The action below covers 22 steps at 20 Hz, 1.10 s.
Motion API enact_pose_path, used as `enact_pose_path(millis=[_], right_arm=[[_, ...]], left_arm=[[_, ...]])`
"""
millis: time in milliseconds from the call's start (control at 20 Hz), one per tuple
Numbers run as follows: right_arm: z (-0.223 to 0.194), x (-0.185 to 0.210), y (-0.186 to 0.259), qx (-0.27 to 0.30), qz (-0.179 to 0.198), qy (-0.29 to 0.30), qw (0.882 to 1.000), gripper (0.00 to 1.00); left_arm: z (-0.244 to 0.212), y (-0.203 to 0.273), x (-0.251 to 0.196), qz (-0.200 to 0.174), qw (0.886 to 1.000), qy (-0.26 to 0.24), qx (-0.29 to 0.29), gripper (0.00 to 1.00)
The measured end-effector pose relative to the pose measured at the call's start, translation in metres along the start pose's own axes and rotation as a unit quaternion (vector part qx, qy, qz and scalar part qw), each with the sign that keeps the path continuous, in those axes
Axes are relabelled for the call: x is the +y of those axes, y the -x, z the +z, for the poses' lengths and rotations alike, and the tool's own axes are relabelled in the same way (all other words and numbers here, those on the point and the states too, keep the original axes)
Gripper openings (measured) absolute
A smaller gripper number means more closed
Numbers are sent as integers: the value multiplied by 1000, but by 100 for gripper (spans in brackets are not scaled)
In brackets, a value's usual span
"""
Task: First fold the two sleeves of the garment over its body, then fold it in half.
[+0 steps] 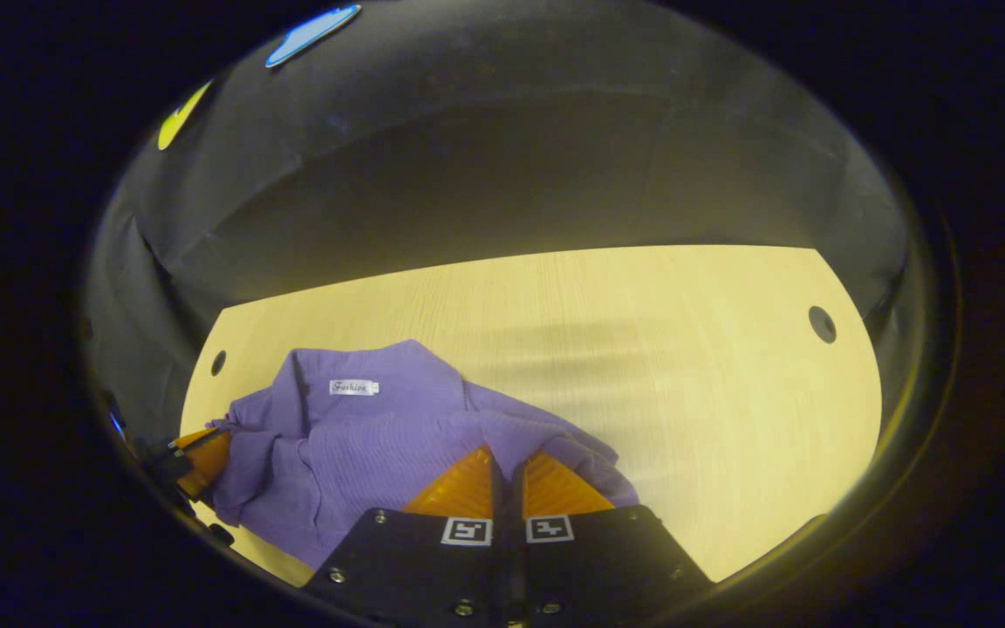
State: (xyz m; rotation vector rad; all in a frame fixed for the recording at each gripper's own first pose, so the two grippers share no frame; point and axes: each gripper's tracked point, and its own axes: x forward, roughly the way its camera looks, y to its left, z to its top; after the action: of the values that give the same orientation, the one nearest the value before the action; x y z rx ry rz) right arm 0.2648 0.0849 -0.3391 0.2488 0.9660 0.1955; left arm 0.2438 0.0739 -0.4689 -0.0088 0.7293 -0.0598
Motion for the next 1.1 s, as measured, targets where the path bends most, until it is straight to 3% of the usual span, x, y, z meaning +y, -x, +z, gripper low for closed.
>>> enact_pose_path(millis=[100,350,500,600,650,1100], right_arm=[[-1,0,-2,2,1,-3,1000,0],[-1,2,2,4,12,-5,1000,7],[2,1,10,-3,10,12,1000,8],[8,1,25,-19,5,21,1000,17],[11,1,30,-23,4,21,1000,17],[21,9,97,-67,11,32,997,17]], left_arm=[[-4,-3,0,2,1000,-8,8,6],[1,2,-2,2,1000,-12,5,21],[3,12,-6,2,1000,1,5,22],[6,20,-9,-1,1000,11,1,44],[8,25,-11,-3,1000,14,-2,55],[55,93,-26,-11,998,13,-58,55]])
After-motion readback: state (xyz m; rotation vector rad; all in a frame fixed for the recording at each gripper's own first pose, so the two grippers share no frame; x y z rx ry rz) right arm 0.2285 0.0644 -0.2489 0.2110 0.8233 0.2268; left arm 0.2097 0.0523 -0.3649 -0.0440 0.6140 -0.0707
